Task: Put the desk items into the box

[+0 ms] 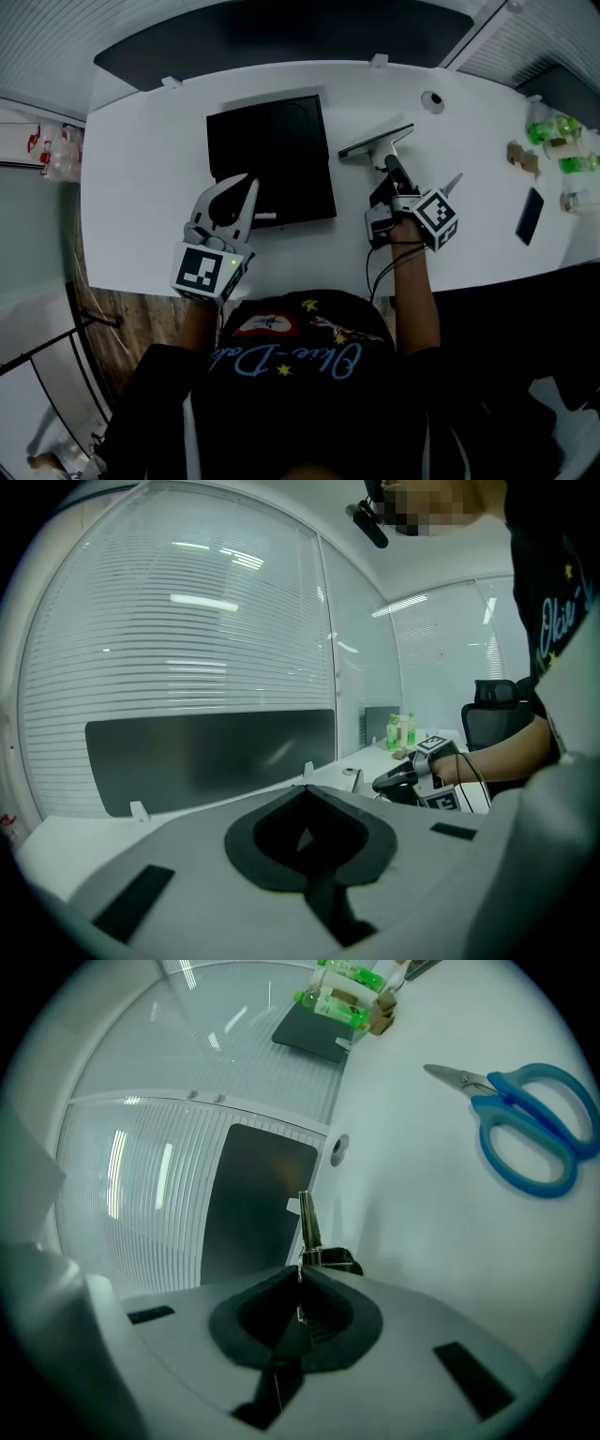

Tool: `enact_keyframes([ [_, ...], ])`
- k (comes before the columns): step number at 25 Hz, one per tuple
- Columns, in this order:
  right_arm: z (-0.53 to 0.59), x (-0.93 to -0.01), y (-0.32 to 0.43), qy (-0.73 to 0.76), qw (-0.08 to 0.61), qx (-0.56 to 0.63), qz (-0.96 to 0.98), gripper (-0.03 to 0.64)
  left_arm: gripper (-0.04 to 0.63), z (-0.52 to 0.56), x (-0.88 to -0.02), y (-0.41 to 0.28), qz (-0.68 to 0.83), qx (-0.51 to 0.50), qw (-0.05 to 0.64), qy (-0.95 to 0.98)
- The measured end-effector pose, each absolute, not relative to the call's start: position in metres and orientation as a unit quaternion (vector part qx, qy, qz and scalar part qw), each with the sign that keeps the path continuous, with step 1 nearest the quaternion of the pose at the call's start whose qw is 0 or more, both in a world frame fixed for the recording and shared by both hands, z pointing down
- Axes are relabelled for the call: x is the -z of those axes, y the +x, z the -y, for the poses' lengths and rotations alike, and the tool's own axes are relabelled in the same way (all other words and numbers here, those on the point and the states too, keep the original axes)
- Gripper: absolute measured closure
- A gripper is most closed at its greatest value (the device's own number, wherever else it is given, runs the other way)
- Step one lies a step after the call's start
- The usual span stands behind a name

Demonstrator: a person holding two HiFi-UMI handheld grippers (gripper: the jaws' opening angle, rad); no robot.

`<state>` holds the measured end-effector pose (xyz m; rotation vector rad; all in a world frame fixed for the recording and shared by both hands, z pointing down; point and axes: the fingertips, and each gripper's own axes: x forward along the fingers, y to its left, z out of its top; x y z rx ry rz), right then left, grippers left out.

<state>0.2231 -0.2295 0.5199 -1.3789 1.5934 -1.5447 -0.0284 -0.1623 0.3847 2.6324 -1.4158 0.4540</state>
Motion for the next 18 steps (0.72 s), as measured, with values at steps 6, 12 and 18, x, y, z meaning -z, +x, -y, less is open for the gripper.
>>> enact_keyframes([
  [6, 0.228, -0.506, 0.223, -0.508, 0.265, 0.556, -0.602, 0.601, 0.586, 0.160, -0.385, -0.031, 0.472, -0.159, 0.060, 0.865],
  [12, 0.224, -0.487, 0.226, -0.511, 0.259, 0.533, -0.623, 0.601, 0.586, 0.157, -0.377, -0.026, 0.469, -0.153, 0.048, 0.869],
  [18, 0.218, -0.468, 0.231, -0.510, 0.262, 0.512, -0.640, 0.601, 0.586, 0.154, -0.374, -0.023, 0.468, -0.147, 0.041, 0.871],
])
